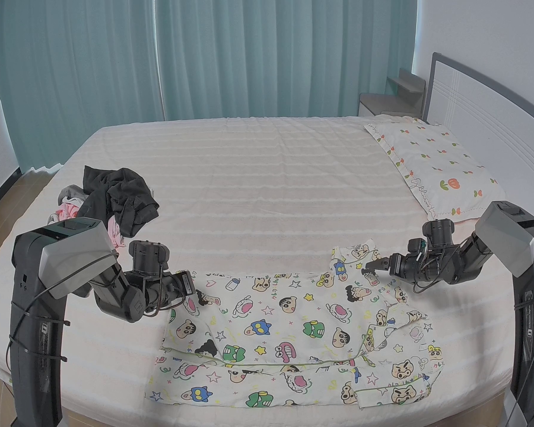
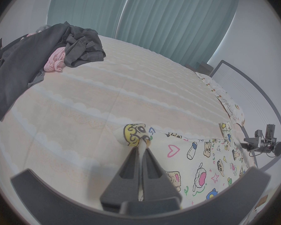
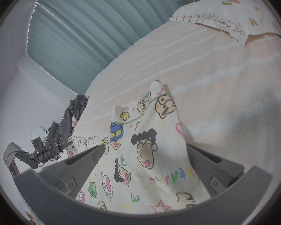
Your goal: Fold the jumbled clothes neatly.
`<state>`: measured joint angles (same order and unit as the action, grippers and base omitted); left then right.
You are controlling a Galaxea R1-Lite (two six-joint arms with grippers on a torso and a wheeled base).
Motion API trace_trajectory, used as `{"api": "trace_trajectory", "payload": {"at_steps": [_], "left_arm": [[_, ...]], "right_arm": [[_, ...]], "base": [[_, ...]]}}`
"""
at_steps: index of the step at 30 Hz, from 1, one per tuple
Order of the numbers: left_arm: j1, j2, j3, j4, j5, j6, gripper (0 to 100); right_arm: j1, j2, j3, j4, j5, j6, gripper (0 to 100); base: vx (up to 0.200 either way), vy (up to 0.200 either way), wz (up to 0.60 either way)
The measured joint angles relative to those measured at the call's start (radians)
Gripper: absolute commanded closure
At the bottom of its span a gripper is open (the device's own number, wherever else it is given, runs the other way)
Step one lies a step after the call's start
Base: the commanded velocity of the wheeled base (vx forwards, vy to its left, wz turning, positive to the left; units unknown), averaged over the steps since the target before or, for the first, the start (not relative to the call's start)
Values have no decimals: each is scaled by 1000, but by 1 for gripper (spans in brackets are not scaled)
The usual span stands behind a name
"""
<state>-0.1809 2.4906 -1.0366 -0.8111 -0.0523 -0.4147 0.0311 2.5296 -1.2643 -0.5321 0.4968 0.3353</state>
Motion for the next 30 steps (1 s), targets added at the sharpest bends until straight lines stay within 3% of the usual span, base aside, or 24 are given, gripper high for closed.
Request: {"api": "trace_trajectory", "payload": {"at_steps": [10,11,22,30], "left_arm": [[0,-2,1,0,0,0,100],[0,-2,1,0,0,0,100],[5,-30,39,9,-6,1,100],[8,-59,53,3,-8,2,100]], "right_arm": [[38,46,-39,10,-1,-3,0],[42,50,-44,19,-1,-3,100],[23,55,-72,69,2,5,100],[-40,-5,6,68,129,8,100]], "base": [[0,0,0],[0,0,0],[0,0,0],[0,0,0]]}}
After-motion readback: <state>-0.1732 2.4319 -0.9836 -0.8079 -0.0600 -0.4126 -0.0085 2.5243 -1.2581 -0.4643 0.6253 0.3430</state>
